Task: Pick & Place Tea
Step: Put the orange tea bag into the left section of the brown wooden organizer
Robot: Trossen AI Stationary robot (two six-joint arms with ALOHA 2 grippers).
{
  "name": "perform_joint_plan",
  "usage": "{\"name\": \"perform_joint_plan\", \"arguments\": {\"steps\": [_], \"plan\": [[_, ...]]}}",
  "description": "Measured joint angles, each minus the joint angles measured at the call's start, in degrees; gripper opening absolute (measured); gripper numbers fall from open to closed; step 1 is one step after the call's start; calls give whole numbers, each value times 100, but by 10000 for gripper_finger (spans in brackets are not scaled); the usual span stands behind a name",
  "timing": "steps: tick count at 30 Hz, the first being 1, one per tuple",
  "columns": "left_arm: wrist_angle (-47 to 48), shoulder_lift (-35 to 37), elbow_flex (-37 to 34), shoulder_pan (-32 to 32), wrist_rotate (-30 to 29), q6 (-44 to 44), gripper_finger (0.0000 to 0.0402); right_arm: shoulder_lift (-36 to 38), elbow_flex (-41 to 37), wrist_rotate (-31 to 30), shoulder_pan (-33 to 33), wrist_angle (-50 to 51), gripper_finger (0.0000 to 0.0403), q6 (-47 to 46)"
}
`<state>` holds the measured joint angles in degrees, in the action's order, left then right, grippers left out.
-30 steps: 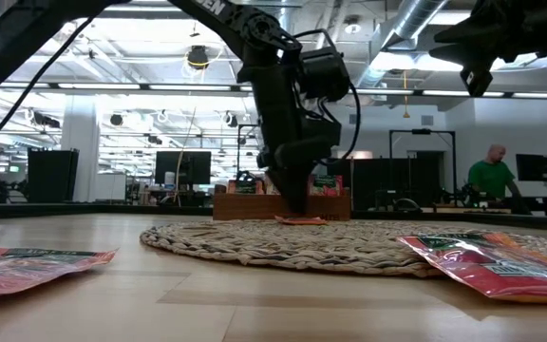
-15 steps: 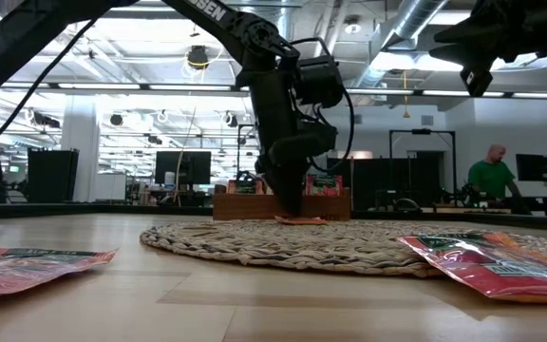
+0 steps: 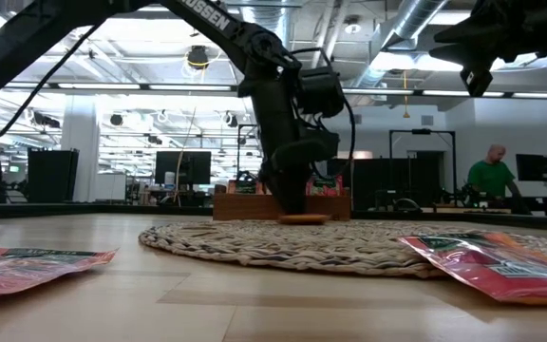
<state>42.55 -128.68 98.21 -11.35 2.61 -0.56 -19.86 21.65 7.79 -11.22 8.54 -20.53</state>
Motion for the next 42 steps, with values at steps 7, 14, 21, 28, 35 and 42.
{"name": "perform_joint_plan", "arguments": {"steps": [7, 14, 21, 28, 35, 42], "plan": [[40, -63, 8, -1, 106, 117, 112, 0, -2, 39, 2, -4, 97, 1], [102, -90, 114, 0, 113, 125, 112, 0, 0, 39, 0, -2, 97, -1], [125, -100, 271, 9, -35, 122, 78, 0, 0, 39, 1, -2, 97, -1], [237, -83, 273, 11, -83, 123, 30, 0, -1, 39, 1, -3, 97, 1], [303, -31, 275, 13, -194, 123, 18, 0, 0, 39, 0, -2, 97, 1], [551, 179, 397, 13, -339, 145, 18, 0, 0, 37, 0, 1, 97, 1]]}}
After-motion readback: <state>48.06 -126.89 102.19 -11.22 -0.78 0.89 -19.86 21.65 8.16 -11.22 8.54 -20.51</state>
